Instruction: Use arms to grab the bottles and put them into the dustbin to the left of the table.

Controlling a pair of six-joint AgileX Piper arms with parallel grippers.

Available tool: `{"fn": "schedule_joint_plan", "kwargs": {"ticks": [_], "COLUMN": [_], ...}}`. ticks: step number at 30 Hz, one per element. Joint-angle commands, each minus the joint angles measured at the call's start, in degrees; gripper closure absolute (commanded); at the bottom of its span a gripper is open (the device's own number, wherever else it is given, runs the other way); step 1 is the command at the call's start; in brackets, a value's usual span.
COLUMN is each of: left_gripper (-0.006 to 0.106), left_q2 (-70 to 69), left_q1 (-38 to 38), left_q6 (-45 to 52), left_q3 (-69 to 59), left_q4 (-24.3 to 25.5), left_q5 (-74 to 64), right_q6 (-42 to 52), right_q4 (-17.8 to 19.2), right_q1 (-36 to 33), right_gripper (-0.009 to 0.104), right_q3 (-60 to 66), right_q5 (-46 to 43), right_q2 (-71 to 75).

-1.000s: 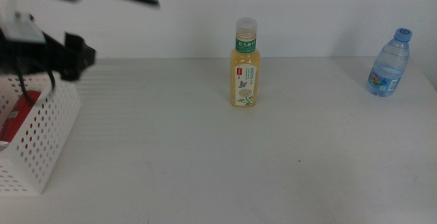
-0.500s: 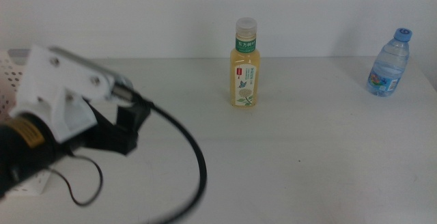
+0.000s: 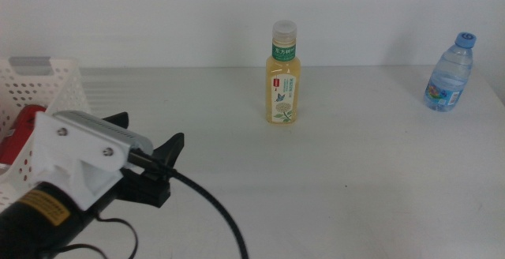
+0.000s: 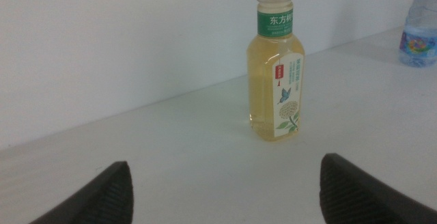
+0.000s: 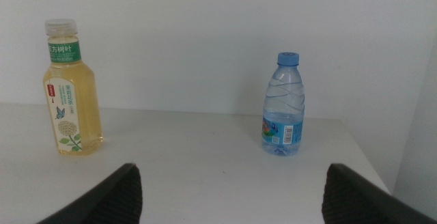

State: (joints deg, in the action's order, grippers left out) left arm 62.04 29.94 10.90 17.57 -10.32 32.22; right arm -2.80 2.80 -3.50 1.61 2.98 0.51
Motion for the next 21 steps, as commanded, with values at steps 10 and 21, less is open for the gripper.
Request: {"fn": "schedule_joint_plan", "kwargs": {"ticks": [10, 21], "left_gripper": [0.010, 0.010], "left_q2": [16.9, 32.9], "left_q1": [0.2, 0.2], "left_q6": [-8.6, -10.9], "left_q3": [4.7, 19.7], "left_q4": [5.0, 7.2], "left_q5": [19.4, 19.4], "right_q6": [0.6, 0.6], "right_q4": [0.5, 0.5], "right_q1": [0.2, 0.2], "right_gripper": [0.019, 0.019], "right_q3": [-0.4, -0.4], "right_q5": [-4.4, -4.4], "right_q2": [1.6, 1.6]}}
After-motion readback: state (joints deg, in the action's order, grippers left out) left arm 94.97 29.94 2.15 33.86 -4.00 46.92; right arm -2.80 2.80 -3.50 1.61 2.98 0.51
